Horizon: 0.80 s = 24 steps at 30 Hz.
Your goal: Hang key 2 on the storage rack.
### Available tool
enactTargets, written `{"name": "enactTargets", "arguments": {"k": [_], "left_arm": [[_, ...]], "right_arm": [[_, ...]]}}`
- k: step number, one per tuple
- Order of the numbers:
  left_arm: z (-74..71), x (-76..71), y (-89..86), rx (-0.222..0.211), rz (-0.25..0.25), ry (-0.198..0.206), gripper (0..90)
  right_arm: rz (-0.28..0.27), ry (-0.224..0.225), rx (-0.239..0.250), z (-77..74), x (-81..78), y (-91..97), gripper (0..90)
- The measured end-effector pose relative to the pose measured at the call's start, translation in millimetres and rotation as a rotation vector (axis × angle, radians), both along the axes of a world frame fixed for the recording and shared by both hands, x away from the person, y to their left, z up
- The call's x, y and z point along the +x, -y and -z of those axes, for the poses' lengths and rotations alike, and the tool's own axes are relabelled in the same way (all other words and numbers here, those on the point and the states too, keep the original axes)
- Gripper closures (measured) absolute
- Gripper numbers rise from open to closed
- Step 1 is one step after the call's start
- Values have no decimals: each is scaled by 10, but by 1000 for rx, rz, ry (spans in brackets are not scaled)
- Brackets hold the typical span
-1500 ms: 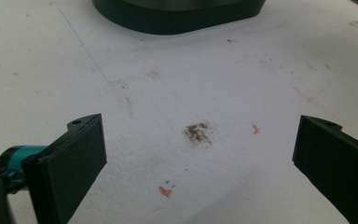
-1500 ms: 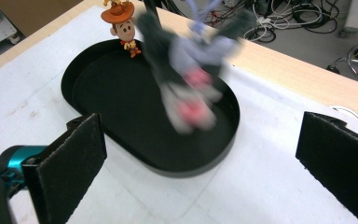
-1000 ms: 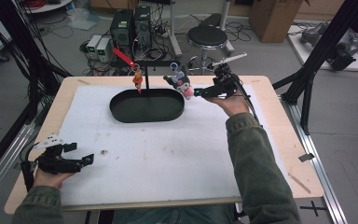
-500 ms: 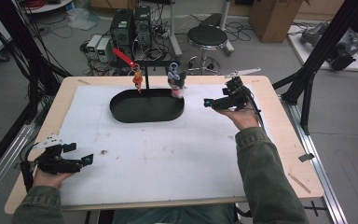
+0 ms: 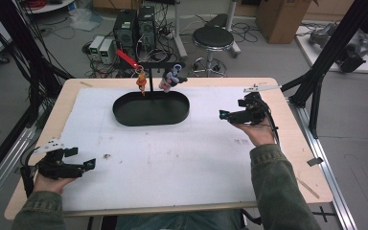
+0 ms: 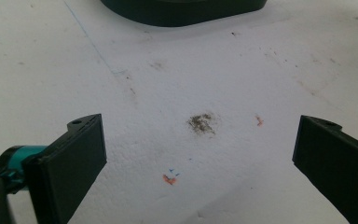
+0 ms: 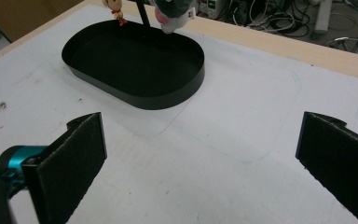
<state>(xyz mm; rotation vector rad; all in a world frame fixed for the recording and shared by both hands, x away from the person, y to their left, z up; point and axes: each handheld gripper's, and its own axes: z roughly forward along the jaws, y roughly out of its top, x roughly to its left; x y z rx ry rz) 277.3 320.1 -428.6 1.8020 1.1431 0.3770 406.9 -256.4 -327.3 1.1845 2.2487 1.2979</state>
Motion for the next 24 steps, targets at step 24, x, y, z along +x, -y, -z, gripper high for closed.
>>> {"name": "enactTargets", "arguments": {"k": [24], "left_arm": [[8, -25, -4, -1, 1, -6, 31]], "right_arm": [[47, 58, 56, 348, -388, 446, 14]]}}
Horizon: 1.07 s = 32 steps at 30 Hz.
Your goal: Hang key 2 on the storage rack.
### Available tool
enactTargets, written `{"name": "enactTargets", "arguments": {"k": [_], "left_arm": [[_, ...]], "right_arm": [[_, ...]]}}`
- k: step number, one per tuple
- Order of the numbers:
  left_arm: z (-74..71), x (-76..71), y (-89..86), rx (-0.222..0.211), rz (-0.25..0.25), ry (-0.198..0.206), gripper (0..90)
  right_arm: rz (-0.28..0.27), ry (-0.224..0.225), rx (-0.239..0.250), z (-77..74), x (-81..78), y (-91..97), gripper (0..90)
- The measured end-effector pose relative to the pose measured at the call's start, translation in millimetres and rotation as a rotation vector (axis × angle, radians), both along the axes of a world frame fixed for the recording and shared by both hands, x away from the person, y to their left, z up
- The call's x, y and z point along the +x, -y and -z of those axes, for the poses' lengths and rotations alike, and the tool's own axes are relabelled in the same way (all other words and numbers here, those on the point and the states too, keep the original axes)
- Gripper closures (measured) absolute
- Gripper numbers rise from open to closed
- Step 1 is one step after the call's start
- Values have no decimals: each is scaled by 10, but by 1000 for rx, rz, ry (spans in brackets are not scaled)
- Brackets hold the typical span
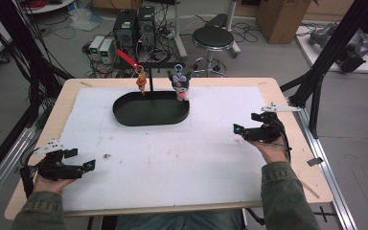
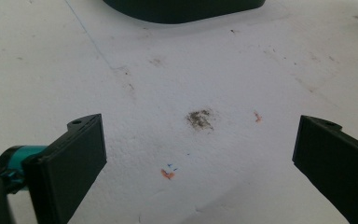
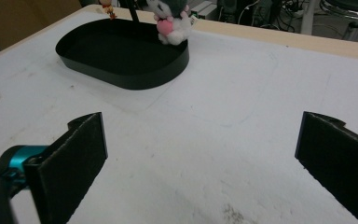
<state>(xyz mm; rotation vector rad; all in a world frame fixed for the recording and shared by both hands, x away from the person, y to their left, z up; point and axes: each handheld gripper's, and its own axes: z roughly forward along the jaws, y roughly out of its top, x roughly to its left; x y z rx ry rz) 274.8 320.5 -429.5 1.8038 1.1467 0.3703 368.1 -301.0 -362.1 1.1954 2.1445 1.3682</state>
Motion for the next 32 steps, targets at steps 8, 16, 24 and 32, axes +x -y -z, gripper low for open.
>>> {"name": "enactTargets", "arguments": {"k": [8, 16, 24, 32], "left_arm": [[9, -1, 5, 1, -2, -7, 31], [14, -8, 8, -3, -2, -11, 31], [33, 4, 14, 5, 12, -26, 31], [49, 13, 26, 17, 19, -35, 31]], "right_arm": [[13, -1, 4, 195, -136, 182, 14], [31, 2, -14, 347, -240, 223, 13], [63, 45, -34, 493, -328, 328, 13], [92, 82, -30, 489, -388, 395, 13]]}}
